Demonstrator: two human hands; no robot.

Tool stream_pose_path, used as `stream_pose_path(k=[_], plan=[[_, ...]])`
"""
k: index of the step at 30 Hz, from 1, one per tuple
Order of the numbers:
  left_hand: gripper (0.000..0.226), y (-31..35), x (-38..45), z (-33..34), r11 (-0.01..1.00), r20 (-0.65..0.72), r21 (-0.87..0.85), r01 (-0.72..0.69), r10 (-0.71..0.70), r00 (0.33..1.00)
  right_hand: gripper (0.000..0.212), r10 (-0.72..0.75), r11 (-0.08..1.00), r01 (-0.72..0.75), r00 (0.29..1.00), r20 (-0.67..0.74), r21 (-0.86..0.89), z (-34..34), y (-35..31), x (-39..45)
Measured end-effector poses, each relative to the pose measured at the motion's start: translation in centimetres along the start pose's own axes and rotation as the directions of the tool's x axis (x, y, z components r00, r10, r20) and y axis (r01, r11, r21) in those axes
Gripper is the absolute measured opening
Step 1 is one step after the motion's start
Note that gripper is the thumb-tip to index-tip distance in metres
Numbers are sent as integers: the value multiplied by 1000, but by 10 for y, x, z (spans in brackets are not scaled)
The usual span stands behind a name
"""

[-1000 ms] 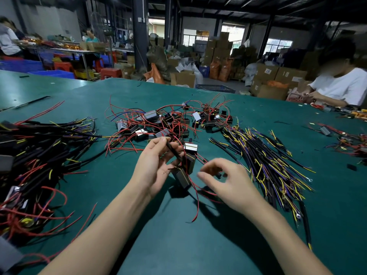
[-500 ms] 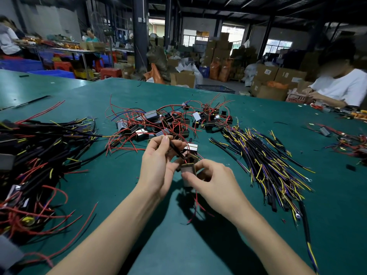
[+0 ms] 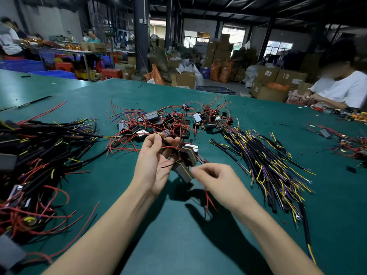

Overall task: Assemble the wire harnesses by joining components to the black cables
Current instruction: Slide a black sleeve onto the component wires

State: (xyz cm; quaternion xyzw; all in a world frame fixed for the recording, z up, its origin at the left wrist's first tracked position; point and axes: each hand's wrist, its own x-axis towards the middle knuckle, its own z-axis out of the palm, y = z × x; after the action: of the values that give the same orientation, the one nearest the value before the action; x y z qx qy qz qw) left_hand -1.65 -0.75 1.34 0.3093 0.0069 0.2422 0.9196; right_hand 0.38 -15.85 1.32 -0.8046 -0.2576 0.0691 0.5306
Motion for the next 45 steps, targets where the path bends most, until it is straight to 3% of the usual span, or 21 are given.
stream_pose_path(k=[3, 7, 10, 14, 17, 19, 21, 25, 28, 32, 34, 37, 39, 45], plan=[[22, 1, 2, -5, 999, -20, 30, 36, -36, 999, 10, -106, 990, 125, 962, -251, 61, -2, 5, 1], [21, -1, 6, -10, 991, -73, 90, 95, -89, 993, 19, -243, 967, 253, 926, -290, -3, 2, 9, -1], [20, 1, 6, -12, 982, -55, 58, 179, -176, 983, 22, -155, 949, 223, 946, -284, 221, 1, 11, 2], [22, 2, 4, -12, 958, 15, 67, 279, -281, 960, 17, 37, 840, 114, 963, -267, 531, -6, 14, 5], [22, 1, 3, -11, 951, 35, 78, 298, -302, 953, 15, 92, 796, 76, 965, -245, 600, -11, 16, 5], [22, 1, 3, -11, 948, 39, 90, 305, -309, 950, 18, 26, 891, 104, 960, -278, 443, -13, 19, 5], [21, -1, 2, -11, 947, 52, 107, 302, -309, 950, 24, -103, 982, 150, 935, -338, 116, -14, 24, 5], [21, -5, 2, -10, 951, 63, 111, 287, -295, 953, 29, -391, 904, 300, 869, -304, -304, -15, 25, 3], [22, -5, 2, -10, 955, 74, 98, 279, -286, 955, 19, -416, 847, 310, 892, -175, -432, -11, 23, 2], [22, -5, 2, -10, 956, 95, 105, 272, -282, 955, 38, -255, 802, 189, 966, -37, -567, -7, 22, 1], [22, -6, 2, -10, 957, 94, 124, 264, -276, 957, 37, -282, 664, 207, 959, 15, -719, -8, 24, 1], [22, -7, 2, -11, 958, 81, 136, 253, -266, 961, 37, -283, 366, 193, 955, 88, -910, -6, 22, 0], [21, -7, 2, -11, 960, 70, 126, 250, -260, 963, 32, -342, 279, 158, 938, 56, -947, -6, 18, 0], [23, -5, 3, -11, 974, 57, 87, 207, -212, 976, 38, -492, 409, 219, 871, -12, -886, -2, 16, -1]])
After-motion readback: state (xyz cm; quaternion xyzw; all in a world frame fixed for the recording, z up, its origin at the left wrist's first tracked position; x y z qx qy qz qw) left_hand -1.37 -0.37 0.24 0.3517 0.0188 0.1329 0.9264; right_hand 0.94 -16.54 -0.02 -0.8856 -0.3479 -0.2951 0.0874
